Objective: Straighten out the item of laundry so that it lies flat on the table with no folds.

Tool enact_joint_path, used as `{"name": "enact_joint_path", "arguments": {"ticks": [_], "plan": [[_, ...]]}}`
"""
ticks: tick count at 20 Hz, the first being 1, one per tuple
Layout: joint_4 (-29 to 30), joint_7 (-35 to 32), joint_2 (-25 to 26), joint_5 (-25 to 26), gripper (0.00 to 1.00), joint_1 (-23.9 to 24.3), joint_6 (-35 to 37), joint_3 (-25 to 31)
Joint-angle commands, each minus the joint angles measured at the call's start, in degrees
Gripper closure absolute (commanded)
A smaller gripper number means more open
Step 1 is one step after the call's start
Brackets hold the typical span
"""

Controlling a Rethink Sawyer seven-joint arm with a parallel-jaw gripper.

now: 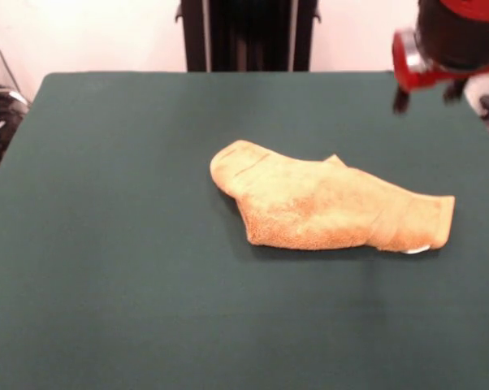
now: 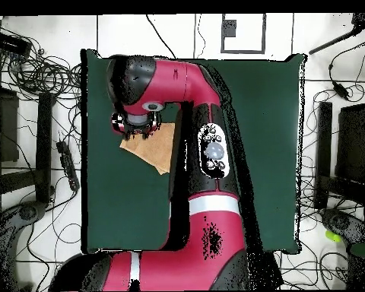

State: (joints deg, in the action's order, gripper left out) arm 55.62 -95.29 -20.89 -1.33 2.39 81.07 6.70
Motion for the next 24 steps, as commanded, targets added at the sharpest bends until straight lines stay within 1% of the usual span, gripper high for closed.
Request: {"name": "enact_joint_path", "arguments": {"ticks": [1, 4, 7, 11, 15, 21, 24], "plan": [[9.27, -1.4, 1.9, -0.03, 0.0, 0.07, -16.99, 5.8], [9.24, -2.09, 2.42, -0.48, 0.0, 0.37, -21.88, 5.97], [9.48, -3.33, 2.68, -0.98, 0.0, 0.35, -25.2, 5.89], [9.51, -4.6, 2.42, -1.28, 0.0, 0.06, -27.46, 5.51], [8.98, -3.93, 2.43, -0.65, 0.0, -0.11, -27.98, 5.23], [10.51, -3.85, 2.02, 0.55, 0.0, -0.63, -28.99, 4.43], [11.4, -4.07, 1.84, 1.5, 0.0, -1.0, -31.13, 3.96]]}}
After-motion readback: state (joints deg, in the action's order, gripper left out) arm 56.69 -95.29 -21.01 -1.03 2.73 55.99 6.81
